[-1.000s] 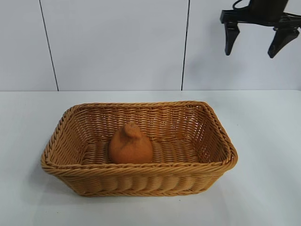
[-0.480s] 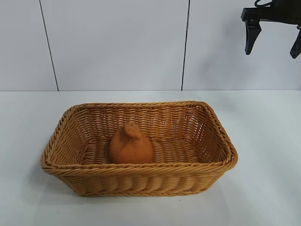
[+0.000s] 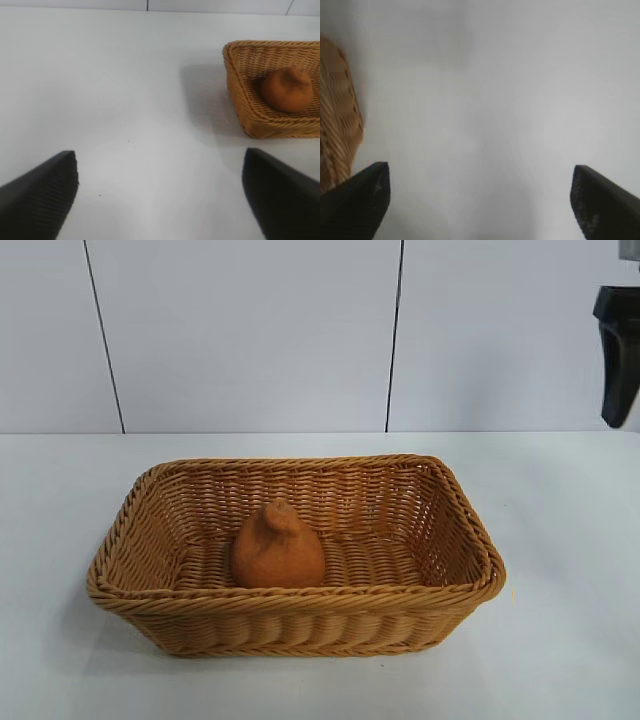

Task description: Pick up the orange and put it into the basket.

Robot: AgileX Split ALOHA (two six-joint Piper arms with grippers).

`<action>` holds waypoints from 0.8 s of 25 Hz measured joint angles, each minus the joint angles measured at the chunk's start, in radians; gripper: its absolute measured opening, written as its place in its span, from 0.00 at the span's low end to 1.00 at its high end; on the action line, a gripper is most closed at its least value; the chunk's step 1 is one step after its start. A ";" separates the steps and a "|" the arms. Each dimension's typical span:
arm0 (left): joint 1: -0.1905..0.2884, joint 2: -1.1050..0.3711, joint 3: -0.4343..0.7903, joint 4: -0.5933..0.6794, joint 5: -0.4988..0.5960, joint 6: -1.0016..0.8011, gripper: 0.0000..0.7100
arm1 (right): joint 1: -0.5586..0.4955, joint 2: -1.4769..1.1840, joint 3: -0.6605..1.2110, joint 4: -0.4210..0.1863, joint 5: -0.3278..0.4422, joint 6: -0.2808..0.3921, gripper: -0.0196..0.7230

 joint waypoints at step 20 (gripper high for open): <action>0.000 -0.001 0.000 0.001 0.002 0.000 0.90 | 0.000 -1.128 0.706 0.046 -0.200 -0.063 0.94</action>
